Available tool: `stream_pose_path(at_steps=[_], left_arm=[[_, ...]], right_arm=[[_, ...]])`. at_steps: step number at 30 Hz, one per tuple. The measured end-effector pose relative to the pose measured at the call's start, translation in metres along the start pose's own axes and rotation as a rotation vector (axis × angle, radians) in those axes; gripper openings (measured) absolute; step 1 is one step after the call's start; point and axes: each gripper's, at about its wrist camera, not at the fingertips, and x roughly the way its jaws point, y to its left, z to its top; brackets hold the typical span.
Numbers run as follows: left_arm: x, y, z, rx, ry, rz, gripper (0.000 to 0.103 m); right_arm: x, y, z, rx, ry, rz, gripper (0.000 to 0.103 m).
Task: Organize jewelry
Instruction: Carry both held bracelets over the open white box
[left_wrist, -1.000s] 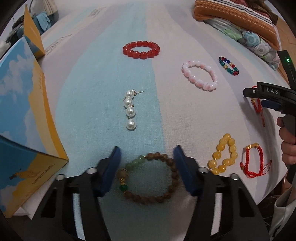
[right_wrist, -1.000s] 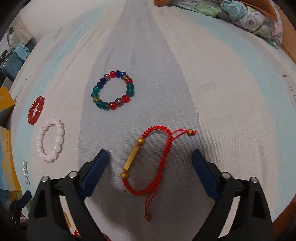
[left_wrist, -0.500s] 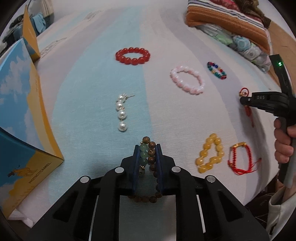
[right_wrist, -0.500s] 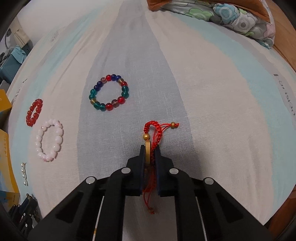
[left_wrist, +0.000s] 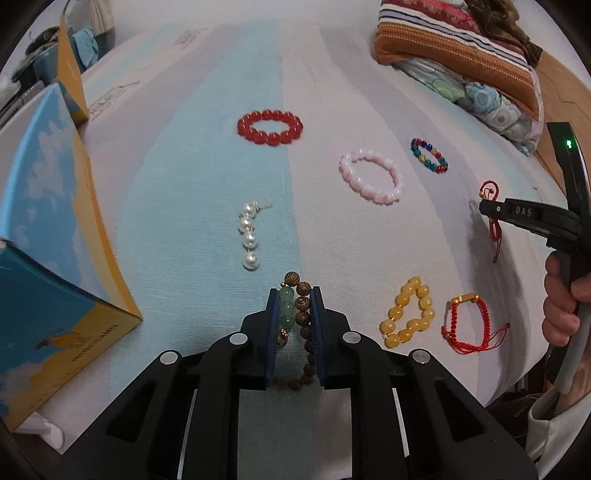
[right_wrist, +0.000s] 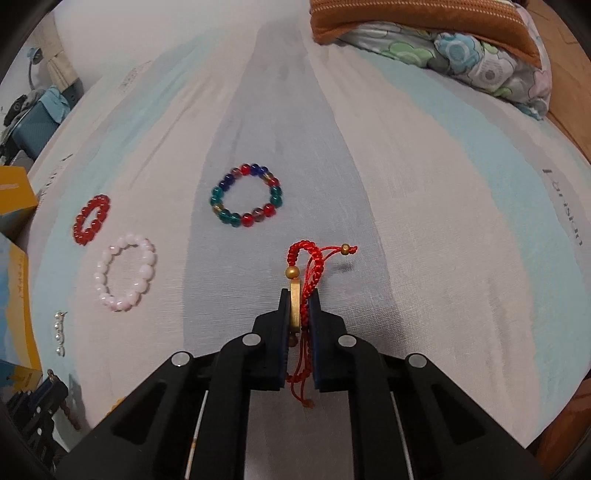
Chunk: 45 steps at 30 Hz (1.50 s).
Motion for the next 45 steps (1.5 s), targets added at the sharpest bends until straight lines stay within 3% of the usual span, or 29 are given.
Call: stream_pose_path(at_steps=[9,27,45], left_arm=[[-0.021,-0.002,0.009,-0.020,-0.031,-0.009,0.015],[-0.078,0.016,0.045,-0.058,-0.133,0.085,0.015],[-0.139,0.065,0.056,-0.150,-0.213,0.161,0.016]], right_arm=[[-0.027,0.009,0.000,-0.007,-0.033,0.025,0.009],[-0.064,0.036,0.005,-0.047,-0.072,0.066,0.009],[-0.099,0.122,0.010,-0.149,-0.108,0.165,0.009]])
